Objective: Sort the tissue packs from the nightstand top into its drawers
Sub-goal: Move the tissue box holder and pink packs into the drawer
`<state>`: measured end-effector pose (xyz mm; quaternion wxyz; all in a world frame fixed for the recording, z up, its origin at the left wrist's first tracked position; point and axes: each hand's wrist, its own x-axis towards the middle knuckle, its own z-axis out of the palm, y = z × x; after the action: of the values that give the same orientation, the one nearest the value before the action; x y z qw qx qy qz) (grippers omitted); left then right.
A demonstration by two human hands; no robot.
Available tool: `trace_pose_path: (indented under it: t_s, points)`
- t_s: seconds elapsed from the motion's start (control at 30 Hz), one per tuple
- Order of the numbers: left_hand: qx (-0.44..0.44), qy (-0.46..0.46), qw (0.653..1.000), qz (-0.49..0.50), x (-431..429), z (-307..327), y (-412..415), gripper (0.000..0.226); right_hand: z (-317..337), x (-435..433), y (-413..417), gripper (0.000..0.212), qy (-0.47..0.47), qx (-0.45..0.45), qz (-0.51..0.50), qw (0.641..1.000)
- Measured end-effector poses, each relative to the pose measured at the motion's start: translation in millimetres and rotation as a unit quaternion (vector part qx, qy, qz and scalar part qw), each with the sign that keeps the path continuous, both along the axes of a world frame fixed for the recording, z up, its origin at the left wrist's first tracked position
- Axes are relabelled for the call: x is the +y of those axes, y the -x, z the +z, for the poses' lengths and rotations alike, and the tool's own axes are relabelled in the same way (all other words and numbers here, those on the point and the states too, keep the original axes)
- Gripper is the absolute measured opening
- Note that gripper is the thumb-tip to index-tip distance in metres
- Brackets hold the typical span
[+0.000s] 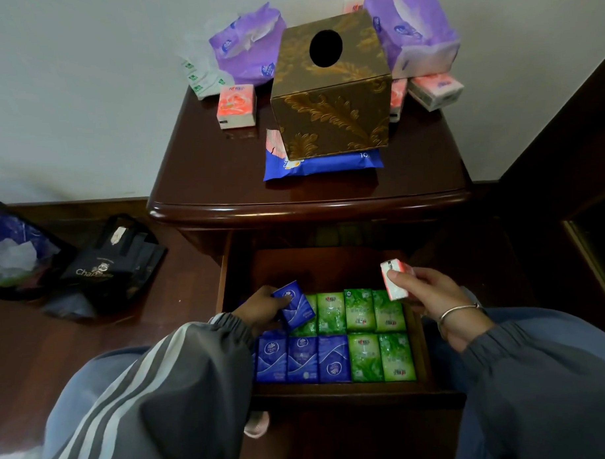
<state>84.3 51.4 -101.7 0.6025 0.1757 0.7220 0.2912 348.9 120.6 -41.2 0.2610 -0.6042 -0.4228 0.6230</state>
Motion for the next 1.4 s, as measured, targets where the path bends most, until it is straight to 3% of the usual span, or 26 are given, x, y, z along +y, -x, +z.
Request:
trace_pose_path:
  t_s: [0.13, 0.2, 0.3, 0.5, 0.63, 0.8, 0.93, 0.97, 1.0, 1.03, 1.1, 1.13, 1.17, 1.23, 1.33, 1.4]
  points:
    - [0.015, -0.049, 0.999, -0.002, -2.1, 7.6, 18.1, 0.012, 0.3, -0.1, -0.8, 0.037, 0.001, -0.01, 0.006, 1.0]
    - [0.103, -0.073, 0.99, -0.064, -1.2, 13.2, 36.0, 0.015, 0.3, -0.1, -0.3, 0.04, 0.004, -0.011, 0.007, 1.0]
    - [0.23, -0.053, 0.949, -0.209, -2.2, 12.0, 46.7, 0.025, -0.4, 0.1, 0.4, 0.041, 0.012, -0.011, 0.01, 1.0]
    - [0.308, -0.033, 0.915, -0.257, -10.8, -18.1, 29.6, 0.039, -2.0, -2.1, 3.6, 0.042, 0.022, -0.014, 0.011, 1.0]
    - [0.443, -0.044, 0.835, -0.323, -17.3, -32.7, 25.1, 0.043, -6.0, -0.5, 0.2, 0.041, 0.018, -0.024, 0.016, 0.999]
    - [0.452, -0.015, 0.79, -0.414, -24.3, -40.2, 23.7, 0.05, -8.4, -1.2, 2.9, 0.034, -0.009, -0.03, 0.032, 0.999]
    - [0.528, 0.015, 0.725, -0.442, -28.6, -32.6, 12.4, 0.056, -9.0, -7.4, 8.2, 0.056, -0.067, -0.094, 0.095, 0.989]
    - [0.528, -0.006, 0.737, -0.423, -27.2, -25.9, 6.8, 0.057, -9.6, -9.7, 9.6, 0.059, -0.081, -0.119, 0.131, 0.981]
    - [0.506, -0.035, 0.774, -0.38, -24.4, -16.8, 0.4, 0.054, -10.4, -12.5, 11.7, 0.062, -0.099, -0.144, 0.169, 0.97]
    - [0.45, -0.068, 0.837, -0.304, -20.5, -4.5, -5.7, 0.049, -11.2, -15.7, 14.3, 0.065, -0.121, -0.17, 0.203, 0.956]
    - [0.219, -0.092, 0.963, -0.128, -15.2, 25.9, -17.8, 0.041, -12.2, -22.9, 22.2, 0.073, -0.181, -0.22, 0.254, 0.924]
    - [0.073, -0.085, 0.991, -0.07, -16.2, 42.2, -23.2, 0.04, -12.3, -26.9, 26.8, 0.077, -0.208, -0.236, 0.277, 0.908]
    - [-0.033, -0.069, 0.995, -0.057, -19.3, 55.4, -26.9, 0.038, -11.6, -31.5, 31.8, 0.081, -0.227, -0.24, 0.3, 0.895]
    - [-0.1, -0.055, 0.987, -0.115, -28.6, 71.5, -31.9, 0.037, -9.8, -40.7, 41.3, 0.088, -0.247, -0.22, 0.343, 0.879]
    - [-0.043, -0.068, 0.988, -0.129, -42.8, 77.9, -38.3, 0.034, -3.4, -53.2, 51.4, 0.093, -0.246, -0.165, 0.374, 0.879]
    - [-0.011, -0.092, 0.989, -0.113, -49.9, 78.7, -38.1, 0.031, 2.3, -56.5, 54.1, 0.084, -0.22, -0.119, 0.36, 0.899]
